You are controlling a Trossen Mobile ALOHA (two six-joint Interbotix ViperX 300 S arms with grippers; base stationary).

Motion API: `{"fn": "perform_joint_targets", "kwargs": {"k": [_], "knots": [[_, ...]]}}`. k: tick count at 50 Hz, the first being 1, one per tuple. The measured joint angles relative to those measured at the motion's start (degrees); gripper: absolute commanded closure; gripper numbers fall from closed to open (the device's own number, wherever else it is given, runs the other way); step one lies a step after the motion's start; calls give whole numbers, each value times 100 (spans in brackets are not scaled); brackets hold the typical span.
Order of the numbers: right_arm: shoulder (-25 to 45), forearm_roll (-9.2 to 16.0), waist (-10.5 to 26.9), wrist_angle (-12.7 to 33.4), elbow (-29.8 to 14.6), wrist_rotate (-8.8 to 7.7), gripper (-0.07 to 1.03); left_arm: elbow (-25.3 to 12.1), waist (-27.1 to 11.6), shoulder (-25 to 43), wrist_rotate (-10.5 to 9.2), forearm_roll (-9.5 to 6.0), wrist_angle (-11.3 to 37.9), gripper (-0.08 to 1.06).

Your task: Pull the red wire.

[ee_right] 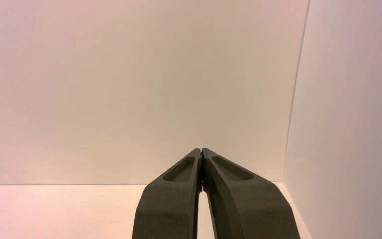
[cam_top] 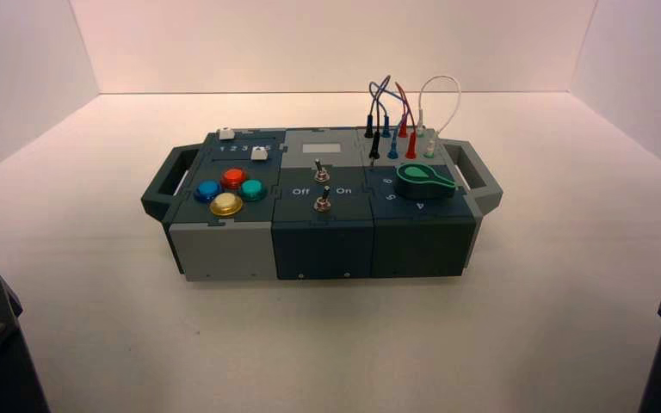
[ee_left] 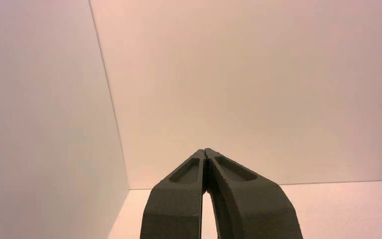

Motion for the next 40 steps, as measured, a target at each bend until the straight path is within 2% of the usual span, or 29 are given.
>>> {"fn": "perform_joint_targets", "kwargs": {"k": [23, 31, 36, 40], "knots": [[-53, 0, 9, 97, 26, 0, 99, 0, 0, -18, 0, 0, 62, 101], [-79, 0, 105, 202, 26, 26, 99, -44, -105, -62, 0, 0, 387, 101], [-70, 0, 246, 466, -44, 26, 99, -237, -167, -26, -9, 0, 809, 101], [-9, 0, 334, 923, -299, 26, 99, -457, -202, 26, -9, -9, 1248, 101]]}}
